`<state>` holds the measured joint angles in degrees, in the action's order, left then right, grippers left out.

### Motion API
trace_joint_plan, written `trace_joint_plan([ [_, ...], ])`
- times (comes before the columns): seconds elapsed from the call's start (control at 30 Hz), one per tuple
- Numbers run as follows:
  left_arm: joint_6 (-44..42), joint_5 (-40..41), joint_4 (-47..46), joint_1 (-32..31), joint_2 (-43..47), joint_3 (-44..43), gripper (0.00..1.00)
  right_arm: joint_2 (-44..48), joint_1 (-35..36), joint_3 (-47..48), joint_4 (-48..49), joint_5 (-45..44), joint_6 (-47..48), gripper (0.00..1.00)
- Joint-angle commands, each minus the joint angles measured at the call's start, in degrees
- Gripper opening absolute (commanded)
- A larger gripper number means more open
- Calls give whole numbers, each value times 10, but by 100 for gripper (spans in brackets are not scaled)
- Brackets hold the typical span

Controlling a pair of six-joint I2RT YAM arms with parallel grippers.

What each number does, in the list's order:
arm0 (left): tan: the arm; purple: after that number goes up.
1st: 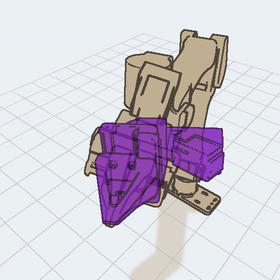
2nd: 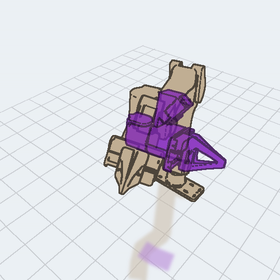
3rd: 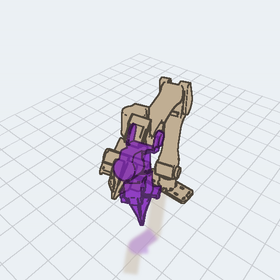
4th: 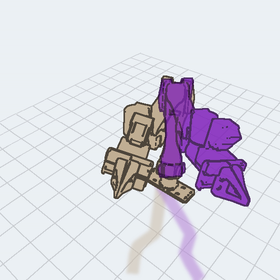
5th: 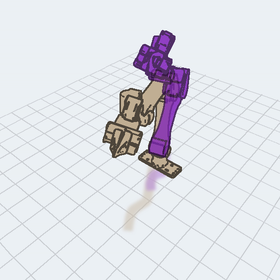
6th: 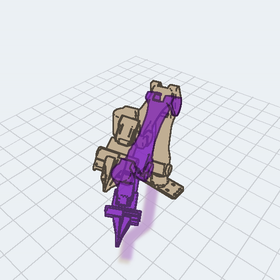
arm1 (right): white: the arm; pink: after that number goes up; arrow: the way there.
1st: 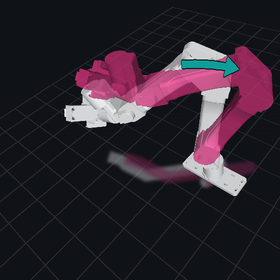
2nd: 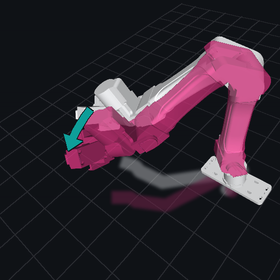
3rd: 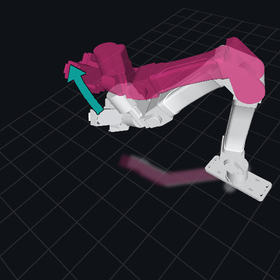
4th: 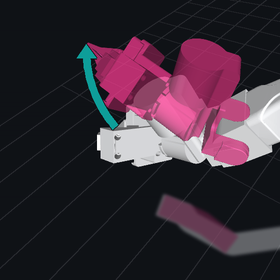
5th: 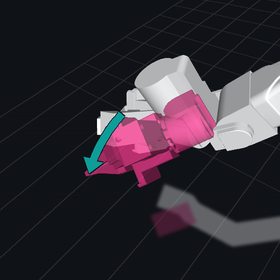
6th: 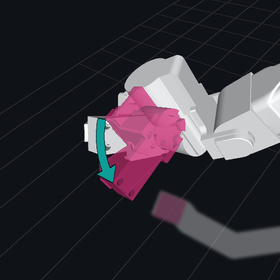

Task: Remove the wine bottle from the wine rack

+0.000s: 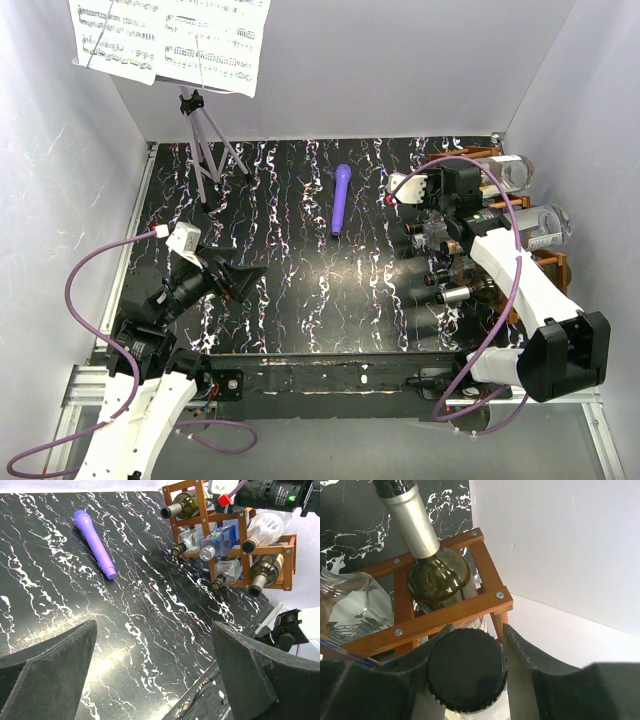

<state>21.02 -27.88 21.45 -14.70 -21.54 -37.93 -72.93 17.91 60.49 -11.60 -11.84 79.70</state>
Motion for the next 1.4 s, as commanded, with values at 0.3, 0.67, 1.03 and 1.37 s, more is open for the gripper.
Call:
trace_joint_plan([
  [0.3, -4, -3, 2, 2, -3, 1, 98, 45, 12, 88, -25, 9, -104, 1],
  [0.67, -4, -4, 2, 2, -4, 1, 98, 46, 29, 152, -57, -33, -130, 1],
  [1.03, -4, -4, 3, 2, -3, 1, 98, 43, 31, 182, -70, -42, -144, 1],
  [1.37, -4, -5, 2, 1, -1, 2, 98, 41, 42, 225, -75, -74, -135, 1],
])
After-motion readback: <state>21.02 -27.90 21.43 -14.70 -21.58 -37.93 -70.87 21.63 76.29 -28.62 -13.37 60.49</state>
